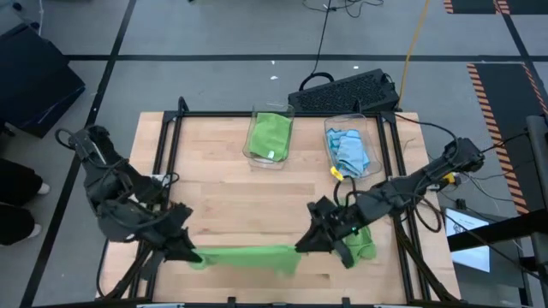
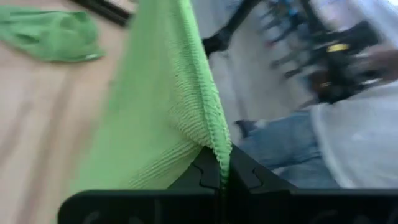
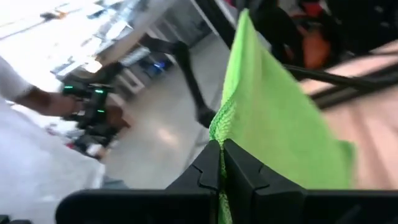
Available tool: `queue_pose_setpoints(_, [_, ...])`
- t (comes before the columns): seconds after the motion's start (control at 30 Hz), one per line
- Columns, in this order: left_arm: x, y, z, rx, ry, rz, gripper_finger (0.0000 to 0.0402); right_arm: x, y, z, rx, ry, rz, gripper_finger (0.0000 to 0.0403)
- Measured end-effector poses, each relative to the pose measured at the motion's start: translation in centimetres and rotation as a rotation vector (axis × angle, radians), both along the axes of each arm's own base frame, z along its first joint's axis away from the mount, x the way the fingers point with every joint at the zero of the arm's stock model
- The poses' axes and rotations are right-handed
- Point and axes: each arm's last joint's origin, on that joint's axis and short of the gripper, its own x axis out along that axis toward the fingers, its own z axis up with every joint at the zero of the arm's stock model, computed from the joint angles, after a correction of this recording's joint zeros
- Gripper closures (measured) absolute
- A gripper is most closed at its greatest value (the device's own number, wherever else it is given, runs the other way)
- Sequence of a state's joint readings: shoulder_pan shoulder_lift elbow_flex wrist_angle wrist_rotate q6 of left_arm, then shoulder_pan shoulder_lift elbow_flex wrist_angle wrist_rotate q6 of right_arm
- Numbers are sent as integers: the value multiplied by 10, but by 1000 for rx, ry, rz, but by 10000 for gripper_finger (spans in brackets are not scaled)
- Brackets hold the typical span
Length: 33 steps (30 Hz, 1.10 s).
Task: Fold microfiber towels
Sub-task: Fold the top green microfiber towel
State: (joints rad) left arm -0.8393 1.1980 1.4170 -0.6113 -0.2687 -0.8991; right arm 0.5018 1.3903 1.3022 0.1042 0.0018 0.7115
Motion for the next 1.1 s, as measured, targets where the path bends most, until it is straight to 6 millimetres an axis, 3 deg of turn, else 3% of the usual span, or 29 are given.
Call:
queue_pose_setpoints(0.3, [7, 27, -47, 452, 323, 180, 401, 10, -39, -29, -312, 216, -266, 399])
queue_pose_setpoints(0.6, [41, 62, -83, 792, 470, 326, 401, 15, -96, -54, -590, 404, -490, 399])
queue_pose_setpoints(0.9, [57, 99, -137, 935, 641, 334, 401, 17, -134, -116, -602, 456, -583, 399])
queue_pose_setpoints(1.1, [62, 102, -154, 925, 638, 242, 401, 10, -147, -149, -509, 458, -496, 399])
